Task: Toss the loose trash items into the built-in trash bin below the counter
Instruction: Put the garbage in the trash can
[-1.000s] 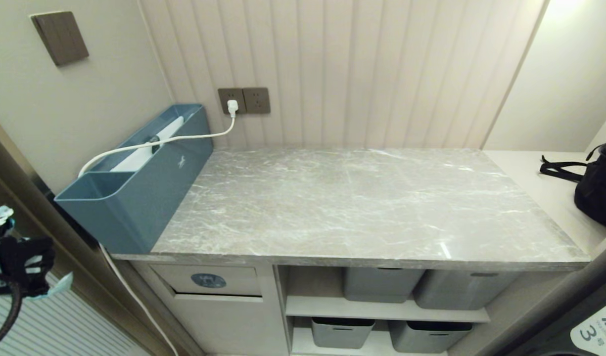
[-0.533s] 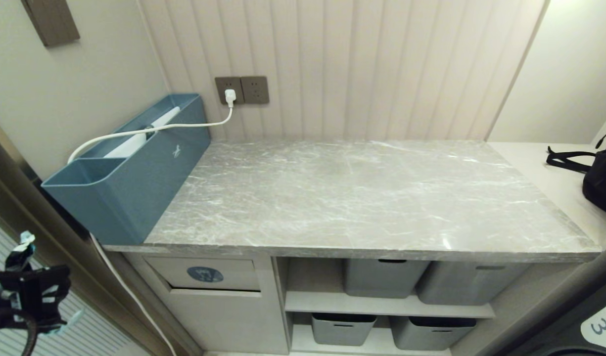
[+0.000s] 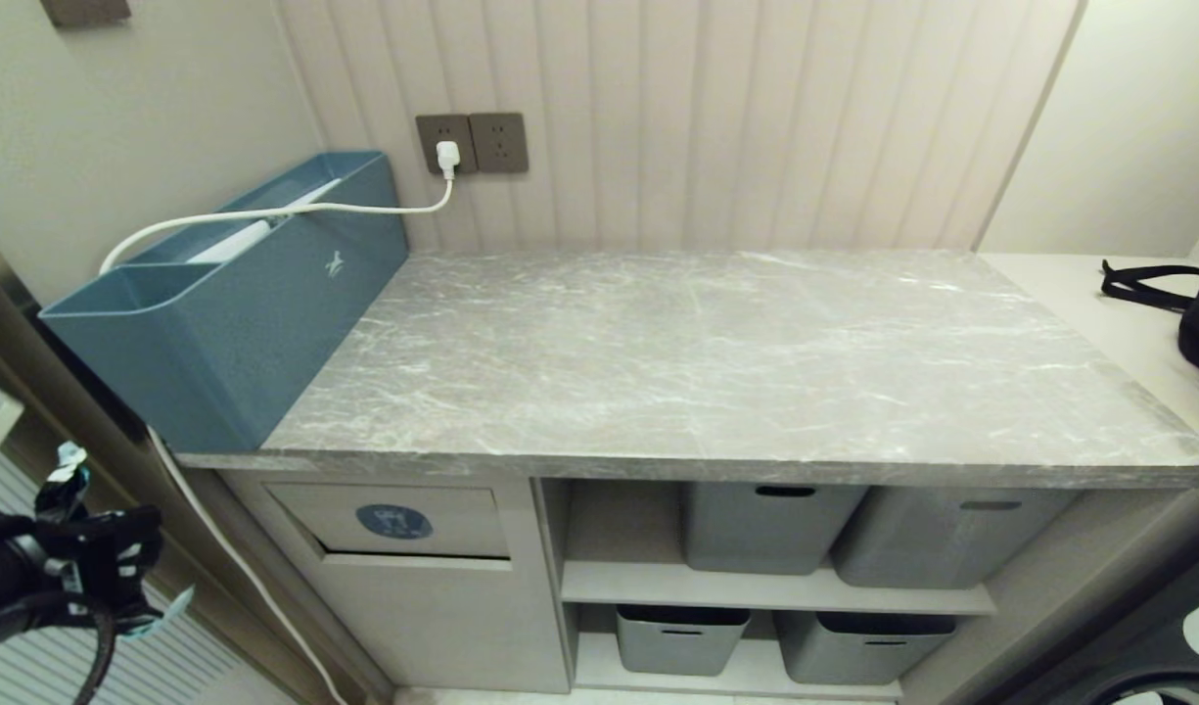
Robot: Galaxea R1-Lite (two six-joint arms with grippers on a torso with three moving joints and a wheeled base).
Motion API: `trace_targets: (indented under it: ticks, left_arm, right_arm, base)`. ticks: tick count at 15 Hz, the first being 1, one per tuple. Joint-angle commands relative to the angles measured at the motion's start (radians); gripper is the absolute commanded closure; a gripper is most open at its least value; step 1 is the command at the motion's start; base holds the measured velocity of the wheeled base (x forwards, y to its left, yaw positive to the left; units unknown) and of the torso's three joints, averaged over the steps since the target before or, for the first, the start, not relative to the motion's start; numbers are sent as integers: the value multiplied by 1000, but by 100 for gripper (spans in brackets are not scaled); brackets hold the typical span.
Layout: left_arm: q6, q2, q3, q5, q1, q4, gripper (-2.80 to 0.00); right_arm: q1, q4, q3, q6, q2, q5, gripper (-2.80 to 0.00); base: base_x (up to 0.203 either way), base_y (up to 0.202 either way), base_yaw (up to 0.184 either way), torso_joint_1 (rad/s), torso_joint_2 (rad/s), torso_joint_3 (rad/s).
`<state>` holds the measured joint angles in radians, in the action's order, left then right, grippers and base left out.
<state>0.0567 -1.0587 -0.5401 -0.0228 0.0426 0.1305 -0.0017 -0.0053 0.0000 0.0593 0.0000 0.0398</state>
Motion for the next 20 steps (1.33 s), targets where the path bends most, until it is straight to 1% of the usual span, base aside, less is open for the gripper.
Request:
trace_targets:
  ticks: [1, 6, 9, 13, 16, 18, 19, 20]
  left_arm:
    - [4, -6, 20, 11, 1, 3, 0]
    - [5, -16, 20, 11, -1, 7, 0]
    - [3, -37, 48, 11, -3, 6, 0]
    - [6, -43, 86, 11, -44, 26, 0]
    - [32, -22, 94, 18, -46, 26, 0]
    - [32, -23, 99, 18, -46, 28, 0]
    - [33, -24, 100, 13, -53, 35, 0]
    - [34, -25, 104, 9, -80, 51, 0]
  right_arm:
    - [0, -1, 0, 1, 2, 0, 0]
    - [0, -1, 1, 1, 2, 0, 0]
    - [0, -1, 2, 1, 2, 0, 0]
    - [0, -1, 1, 1, 2, 0, 0]
    - [0, -1, 2, 1, 0, 0, 0]
    - [0, -1, 0, 1, 2, 0, 0]
    - [0, -1, 0, 1, 0, 0, 0]
    - [0, -1, 0, 1, 2, 0, 0]
  base:
    - [0, 0, 0, -256, 542, 296]
    - [0, 0, 0, -242, 539, 293]
    - [0, 0, 0, -230, 518, 295]
    - [0, 0, 0, -210, 497, 285]
    - [0, 0, 0, -197, 479, 283]
    - [0, 0, 0, -181, 468, 287]
    - [0, 0, 0, -173, 466, 298]
    - [0, 0, 0, -165, 456, 290]
